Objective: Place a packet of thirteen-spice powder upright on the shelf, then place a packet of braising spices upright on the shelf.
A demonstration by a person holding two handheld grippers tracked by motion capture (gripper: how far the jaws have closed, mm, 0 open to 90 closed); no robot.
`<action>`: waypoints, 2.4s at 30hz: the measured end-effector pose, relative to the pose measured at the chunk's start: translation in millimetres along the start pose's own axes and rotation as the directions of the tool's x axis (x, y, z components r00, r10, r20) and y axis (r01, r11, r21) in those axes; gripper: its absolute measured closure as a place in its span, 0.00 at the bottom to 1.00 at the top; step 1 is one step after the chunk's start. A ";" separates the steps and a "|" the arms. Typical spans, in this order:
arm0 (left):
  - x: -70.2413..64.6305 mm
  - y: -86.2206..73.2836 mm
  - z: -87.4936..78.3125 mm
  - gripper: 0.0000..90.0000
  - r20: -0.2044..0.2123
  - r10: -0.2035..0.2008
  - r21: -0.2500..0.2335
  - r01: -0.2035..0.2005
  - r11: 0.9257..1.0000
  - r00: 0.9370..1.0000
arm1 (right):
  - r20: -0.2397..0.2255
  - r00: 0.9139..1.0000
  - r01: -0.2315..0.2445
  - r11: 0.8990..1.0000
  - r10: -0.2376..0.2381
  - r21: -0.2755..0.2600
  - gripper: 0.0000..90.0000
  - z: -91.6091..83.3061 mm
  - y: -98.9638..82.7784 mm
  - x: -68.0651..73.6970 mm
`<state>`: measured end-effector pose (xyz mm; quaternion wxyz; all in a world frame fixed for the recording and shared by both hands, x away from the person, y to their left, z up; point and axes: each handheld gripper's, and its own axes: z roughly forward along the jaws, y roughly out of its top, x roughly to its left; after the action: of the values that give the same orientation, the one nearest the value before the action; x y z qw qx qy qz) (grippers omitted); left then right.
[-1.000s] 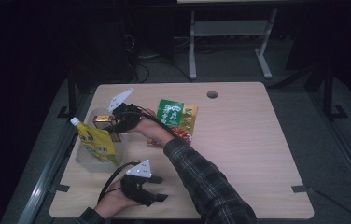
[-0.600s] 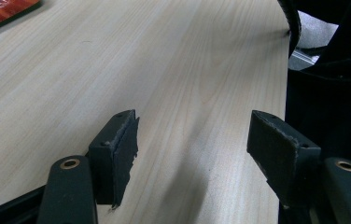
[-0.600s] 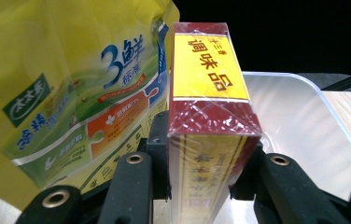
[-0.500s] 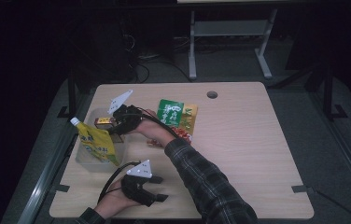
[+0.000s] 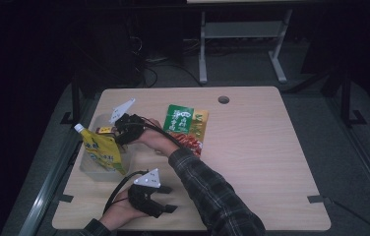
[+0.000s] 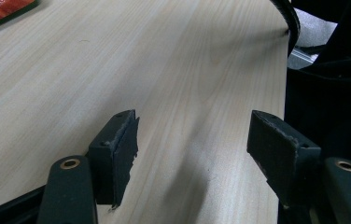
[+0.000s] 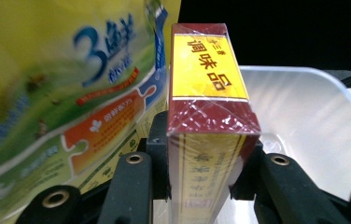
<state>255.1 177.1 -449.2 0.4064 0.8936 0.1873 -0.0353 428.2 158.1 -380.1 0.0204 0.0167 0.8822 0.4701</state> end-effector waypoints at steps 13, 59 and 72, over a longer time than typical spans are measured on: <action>-0.6 -0.5 1.6 0.37 0.007 0.004 0.005 -0.004 1.000 1.000 | -0.010 0.999 -0.046 0.999 0.047 0.005 0.64 16.1 -24.9 -1.9; 3.7 -3.6 -3.5 0.37 -0.012 -0.020 -0.003 0.019 1.000 1.000 | 0.428 0.832 -0.391 0.920 0.354 -0.001 0.99 -76.8 -158.9 -64.8; 2.9 -4.5 -5.2 0.37 -0.022 -0.024 -0.009 0.024 1.000 0.999 | 0.450 0.810 -0.431 0.902 0.376 0.021 1.00 -76.9 -168.5 -66.8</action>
<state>255.7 184.6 -449.5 0.4079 0.8898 0.2026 -0.0297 489.2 -2.9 -475.8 0.1155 0.3097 0.8581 0.3929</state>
